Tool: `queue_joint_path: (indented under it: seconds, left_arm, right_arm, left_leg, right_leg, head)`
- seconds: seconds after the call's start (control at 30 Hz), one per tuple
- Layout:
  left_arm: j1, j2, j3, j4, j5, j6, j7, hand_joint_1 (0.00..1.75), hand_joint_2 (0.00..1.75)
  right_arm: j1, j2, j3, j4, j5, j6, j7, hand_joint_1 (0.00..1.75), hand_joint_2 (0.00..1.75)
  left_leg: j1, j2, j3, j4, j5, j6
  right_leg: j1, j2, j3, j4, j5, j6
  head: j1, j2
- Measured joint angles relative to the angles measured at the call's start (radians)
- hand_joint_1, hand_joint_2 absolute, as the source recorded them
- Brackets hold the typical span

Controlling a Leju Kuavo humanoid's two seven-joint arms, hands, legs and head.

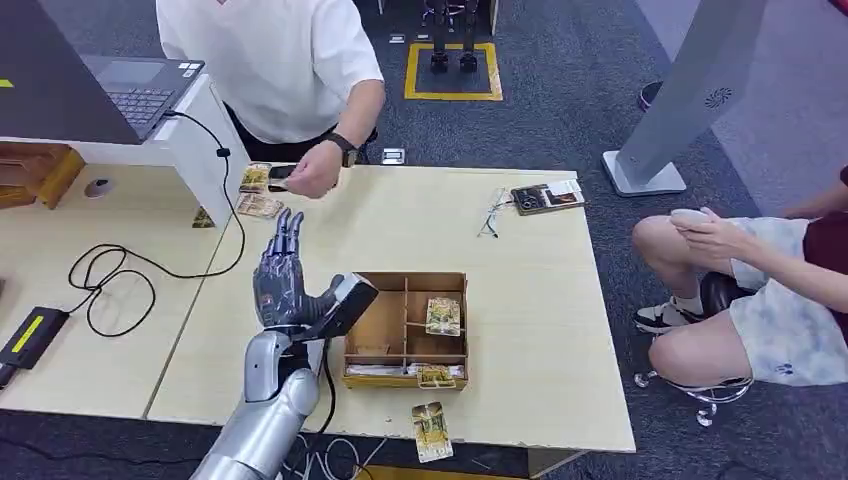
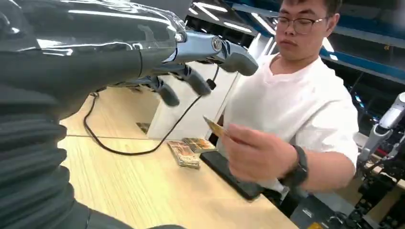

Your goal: Pass the card to the sensor for recognition and then transmit it.

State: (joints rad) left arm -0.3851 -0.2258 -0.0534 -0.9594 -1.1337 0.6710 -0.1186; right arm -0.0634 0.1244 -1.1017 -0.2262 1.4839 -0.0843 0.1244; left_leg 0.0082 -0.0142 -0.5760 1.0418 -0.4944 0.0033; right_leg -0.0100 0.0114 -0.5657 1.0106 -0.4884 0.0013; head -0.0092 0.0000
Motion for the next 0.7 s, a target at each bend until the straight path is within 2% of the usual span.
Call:
queue_joint_path:
  seconds: [0.37, 0.57, 0.7]
  left_arm:
    - [0.026, -0.016, 0.031, -0.04, 0.03, 0.0, -0.073, 0.0, 1.75]
    - [0.1, -0.024, 0.032, -0.133, 0.132, 0.0, -0.18, 0.0, 1.75]
    - [0.156, -0.027, 0.031, -0.21, 0.2, 0.0, -0.223, 0.0, 1.75]
  right_arm:
    - [0.0, 0.0, 0.0, 0.001, -0.003, -0.009, 0.0, 0.0, 1.75]
    - [0.001, 0.0, 0.0, 0.001, -0.006, -0.011, 0.0, 0.0, 1.75]
    - [0.002, 0.0, 0.0, 0.001, -0.014, -0.013, 0.0, 0.0, 1.75]
  left_leg:
    - [0.0, 0.0, 0.0, 0.0, 0.0, 0.0]
    - [0.0, 0.0, 0.0, 0.0, 0.0, 0.0]
    - [0.0, 0.0, 0.0, 0.0, 0.0, 0.0]
  right_leg:
    - [0.0, 0.0, 0.0, 0.0, 0.0, 0.0]
    - [0.0, 0.0, 0.0, 0.0, 0.0, 0.0]
    - [0.0, 0.0, 0.0, 0.0, 0.0, 0.0]
  head:
    - [0.0, 0.0]
    - [0.0, 0.0]
    - [0.0, 0.0]
